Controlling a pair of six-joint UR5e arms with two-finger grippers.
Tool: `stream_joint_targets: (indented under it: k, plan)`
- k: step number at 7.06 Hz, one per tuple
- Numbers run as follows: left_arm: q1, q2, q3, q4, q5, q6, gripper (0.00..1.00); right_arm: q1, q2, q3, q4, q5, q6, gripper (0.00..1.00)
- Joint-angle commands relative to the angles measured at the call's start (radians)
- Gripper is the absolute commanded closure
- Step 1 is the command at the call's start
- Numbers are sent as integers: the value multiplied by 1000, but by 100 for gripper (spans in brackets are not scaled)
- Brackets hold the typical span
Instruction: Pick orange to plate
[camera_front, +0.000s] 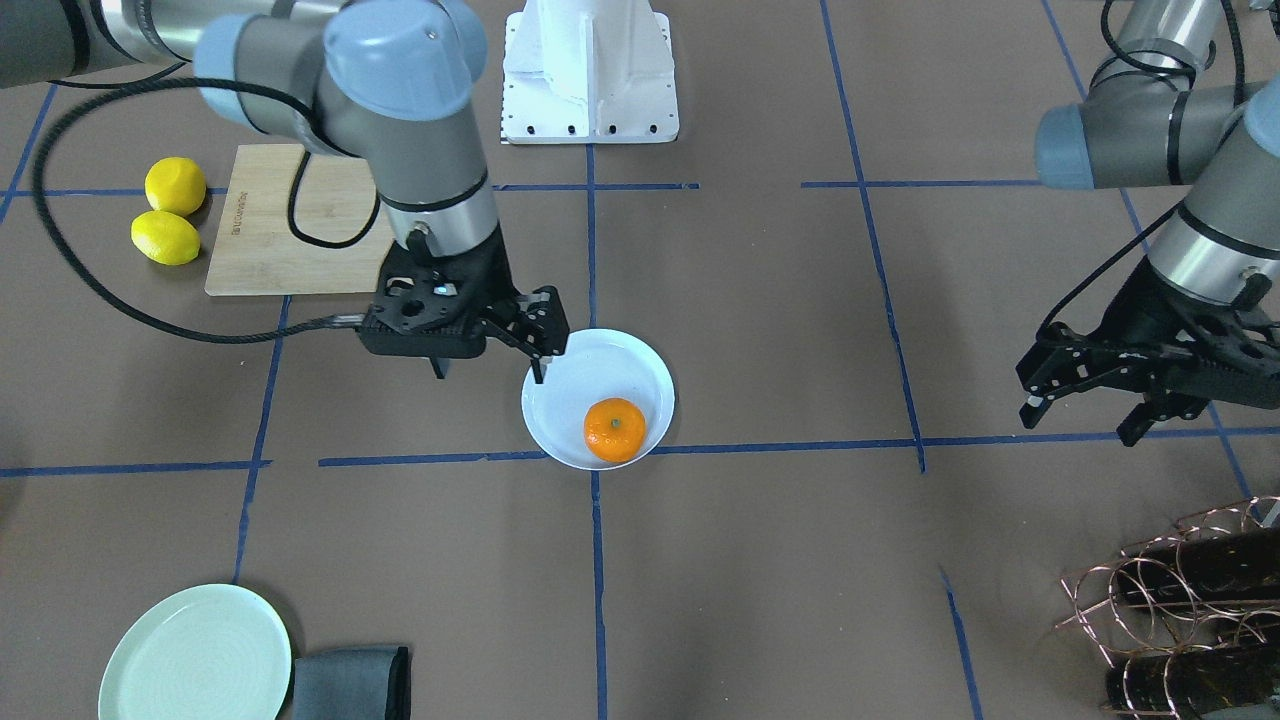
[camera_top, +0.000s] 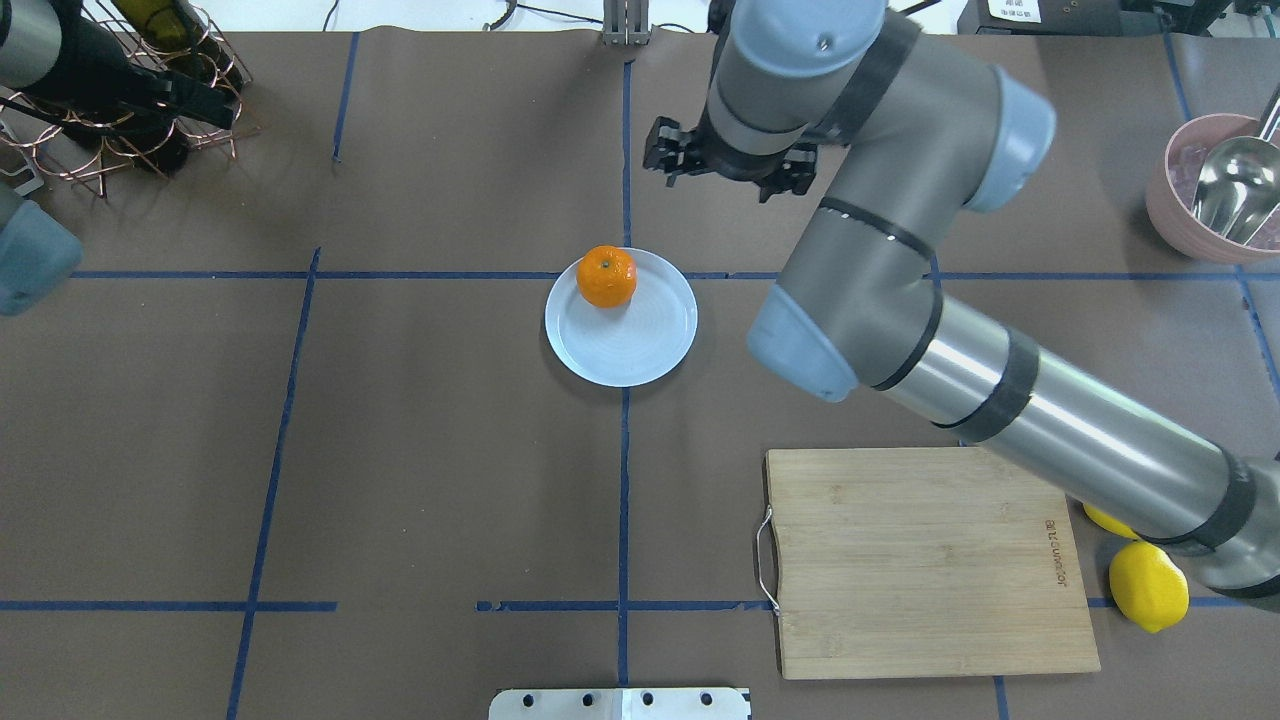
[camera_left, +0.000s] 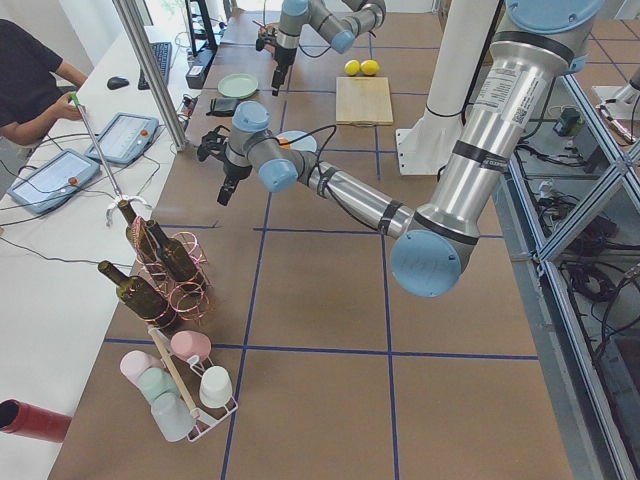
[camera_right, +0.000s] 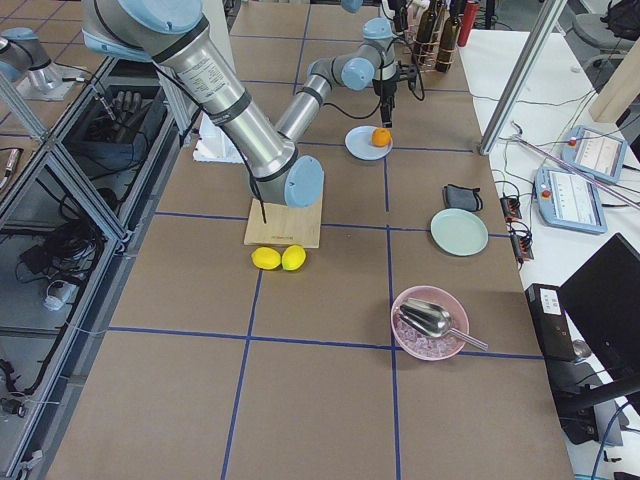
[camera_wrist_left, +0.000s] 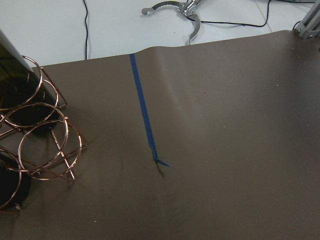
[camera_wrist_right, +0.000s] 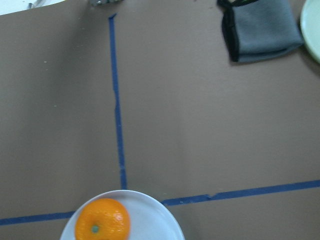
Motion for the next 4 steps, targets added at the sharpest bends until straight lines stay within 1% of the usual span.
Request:
stream_joint_targets:
  k: [1,2,3,4]
  plan:
    - [-109,52,-6,102,-30,235,0,212,-199,197,-198,102,-360,0]
    - [-140,80,-6,104,-57,238,0,313,-314,196,-185,141,-538,0]
    - [-166,103,-6,104,-127,243,0,395,-383,185,-181,164,-722,0]
    - [-197,129,-6,106,-145,289,0,470,-443,162,-178,239,-866,0]
